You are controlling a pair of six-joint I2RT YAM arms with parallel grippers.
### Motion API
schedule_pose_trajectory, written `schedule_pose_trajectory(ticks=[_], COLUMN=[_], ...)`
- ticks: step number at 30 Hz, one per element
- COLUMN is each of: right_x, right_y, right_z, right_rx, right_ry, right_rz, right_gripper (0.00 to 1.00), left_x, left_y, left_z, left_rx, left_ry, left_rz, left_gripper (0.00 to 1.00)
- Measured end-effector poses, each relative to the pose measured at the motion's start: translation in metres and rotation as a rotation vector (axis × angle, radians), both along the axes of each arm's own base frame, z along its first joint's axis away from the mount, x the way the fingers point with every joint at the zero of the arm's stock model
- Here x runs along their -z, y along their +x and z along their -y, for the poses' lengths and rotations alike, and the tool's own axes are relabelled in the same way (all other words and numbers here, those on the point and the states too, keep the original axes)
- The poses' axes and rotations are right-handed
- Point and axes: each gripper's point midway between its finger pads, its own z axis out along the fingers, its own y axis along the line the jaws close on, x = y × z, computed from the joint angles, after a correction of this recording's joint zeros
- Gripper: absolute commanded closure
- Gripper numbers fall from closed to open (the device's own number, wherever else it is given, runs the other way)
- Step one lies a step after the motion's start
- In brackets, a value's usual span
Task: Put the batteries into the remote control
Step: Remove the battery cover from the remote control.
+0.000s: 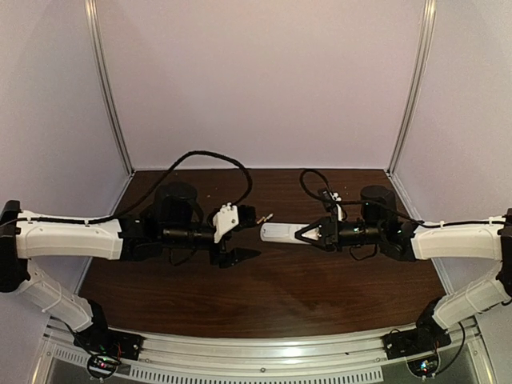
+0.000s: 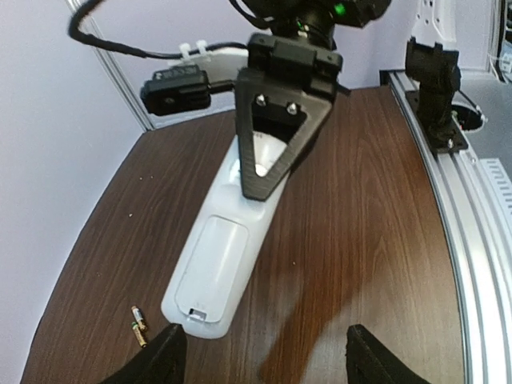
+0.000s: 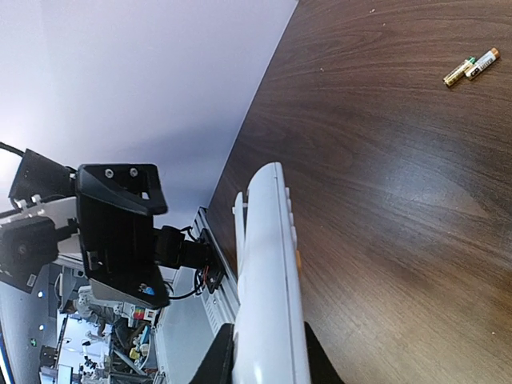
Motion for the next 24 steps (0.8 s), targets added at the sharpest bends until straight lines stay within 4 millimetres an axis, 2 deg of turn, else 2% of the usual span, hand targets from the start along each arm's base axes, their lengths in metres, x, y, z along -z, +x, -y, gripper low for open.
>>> schedule_pose_trajectory(ticks=[3, 6, 13, 24], right_x=[-0.002, -0.002, -0.005, -0.011], right_y=[-0.005, -0.009, -0.019, -0.027], right_z=[-0.004, -0.008, -0.016, -0.023], right_rx=[-0.02, -0.036, -0.065, -0.091], right_ry=[0.014, 0.022, 0.036, 0.067], right_rz=[-0.012, -0.021, -0.028, -0.039], right_gripper=[1.0, 1.0, 1.0, 1.0], left_x=[0.021, 0.031, 0.026, 0.027], left_y=[0.0, 0.004, 0.01, 0.011], left_z=[0.004, 0.005, 0.005, 0.011], left_rx=[0.015, 0.014, 0.003, 0.013], left_ry=[0.074, 0.119, 0.135, 0.157], left_rz=[0.036, 0.058, 0.112, 0.15], left_gripper=[0.33, 0.33, 0.32, 0.48])
